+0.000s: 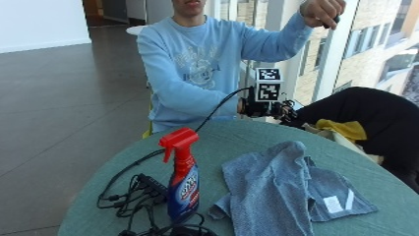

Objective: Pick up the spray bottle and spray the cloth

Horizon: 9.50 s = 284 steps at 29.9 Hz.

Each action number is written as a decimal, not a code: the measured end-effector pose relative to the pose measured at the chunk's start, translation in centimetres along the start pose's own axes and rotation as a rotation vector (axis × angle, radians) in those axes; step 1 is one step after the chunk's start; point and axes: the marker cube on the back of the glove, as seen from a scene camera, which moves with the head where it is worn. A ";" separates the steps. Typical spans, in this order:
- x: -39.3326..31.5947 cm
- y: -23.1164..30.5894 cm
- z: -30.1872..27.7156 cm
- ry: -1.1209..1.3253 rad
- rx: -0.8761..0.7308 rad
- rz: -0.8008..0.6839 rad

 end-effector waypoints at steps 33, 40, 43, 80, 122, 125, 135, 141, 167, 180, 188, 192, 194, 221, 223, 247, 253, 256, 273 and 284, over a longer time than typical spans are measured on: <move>1.5 1.4 -0.8 0.017 0.026 0.039; 5.6 6.0 -2.5 0.060 0.068 0.158; 7.3 8.2 -3.4 0.070 0.097 0.215; 23.3 27.2 -12.4 -0.289 0.781 0.737; 34.8 24.2 -10.5 -0.544 1.337 1.126; 35.0 23.9 -10.7 -0.542 1.380 1.131; 35.4 24.0 -11.4 -0.534 1.436 1.111; 34.3 23.5 -12.9 -0.573 1.336 1.009; 30.0 20.4 -17.3 -0.641 0.711 0.744; 29.8 20.0 -17.3 -0.599 0.541 0.761; 29.4 18.2 -16.3 -0.685 0.514 0.770; 29.3 17.4 -15.8 -0.709 0.487 0.784; 29.3 17.1 -15.6 -0.727 0.476 0.790; 28.9 16.0 -13.7 -0.780 0.429 0.812; 28.9 15.9 -13.7 -0.778 0.426 0.812; 28.7 16.5 -13.2 -0.756 0.353 0.849; 28.6 16.5 -12.8 -0.757 0.330 0.859; 28.5 16.6 -12.6 -0.758 0.318 0.861; 27.9 17.0 -12.5 -0.744 0.313 0.857; 27.6 17.6 -12.1 -0.742 0.302 0.859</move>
